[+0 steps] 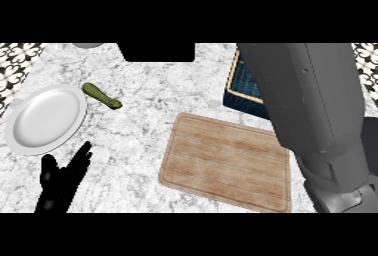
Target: Pick the can from the cutting board and place it in the basket
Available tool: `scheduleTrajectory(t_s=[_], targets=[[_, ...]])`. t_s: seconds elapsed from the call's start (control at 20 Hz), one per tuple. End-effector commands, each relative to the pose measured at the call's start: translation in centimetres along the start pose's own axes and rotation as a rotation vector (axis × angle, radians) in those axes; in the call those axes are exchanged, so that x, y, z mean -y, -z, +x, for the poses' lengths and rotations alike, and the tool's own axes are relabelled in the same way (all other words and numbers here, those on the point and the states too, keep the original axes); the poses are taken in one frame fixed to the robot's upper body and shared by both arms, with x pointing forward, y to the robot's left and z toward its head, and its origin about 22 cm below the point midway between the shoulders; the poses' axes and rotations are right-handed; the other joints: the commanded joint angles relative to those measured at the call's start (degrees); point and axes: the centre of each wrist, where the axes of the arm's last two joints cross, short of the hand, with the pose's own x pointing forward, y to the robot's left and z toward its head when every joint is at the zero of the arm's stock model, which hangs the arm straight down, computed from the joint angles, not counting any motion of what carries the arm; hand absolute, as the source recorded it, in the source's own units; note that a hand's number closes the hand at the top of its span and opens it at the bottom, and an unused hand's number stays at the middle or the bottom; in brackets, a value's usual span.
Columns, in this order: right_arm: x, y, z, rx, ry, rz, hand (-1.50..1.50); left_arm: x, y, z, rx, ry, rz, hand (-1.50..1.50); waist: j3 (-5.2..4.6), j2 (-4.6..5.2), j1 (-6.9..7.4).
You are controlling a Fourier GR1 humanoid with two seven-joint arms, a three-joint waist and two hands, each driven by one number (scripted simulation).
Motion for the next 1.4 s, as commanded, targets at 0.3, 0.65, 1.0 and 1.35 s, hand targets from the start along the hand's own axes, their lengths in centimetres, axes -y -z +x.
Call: scheduleTrajectory(t_s=[0.3, 0.65, 1.0, 1.35], targets=[[-1.3, 5.5, -4.8, -0.133, -0.049, 0.020, 1.50, 0.7, -0.1, -1.1, -0.036, -0.012, -0.006, 0.00, -0.42, 0.43, 0.27], [-1.7, 6.8, -9.0, -0.231, 0.165, 0.017, 1.50, 0.6, 0.2, -1.3, -0.046, -0.014, 0.011, 0.00, -0.39, 0.41, -0.05], [-4.2, 7.1, -15.2, -0.207, 0.167, 0.017, 1.50, 2.6, 1.6, -0.1, -0.022, 0.004, 0.010, 0.00, -0.40, 0.41, -0.37], [-5.4, 8.2, -19.2, -0.292, -0.124, -0.037, 1.50, -0.6, -0.3, -1.9, -0.040, -0.014, 0.001, 0.00, -0.44, 0.38, 0.03]])
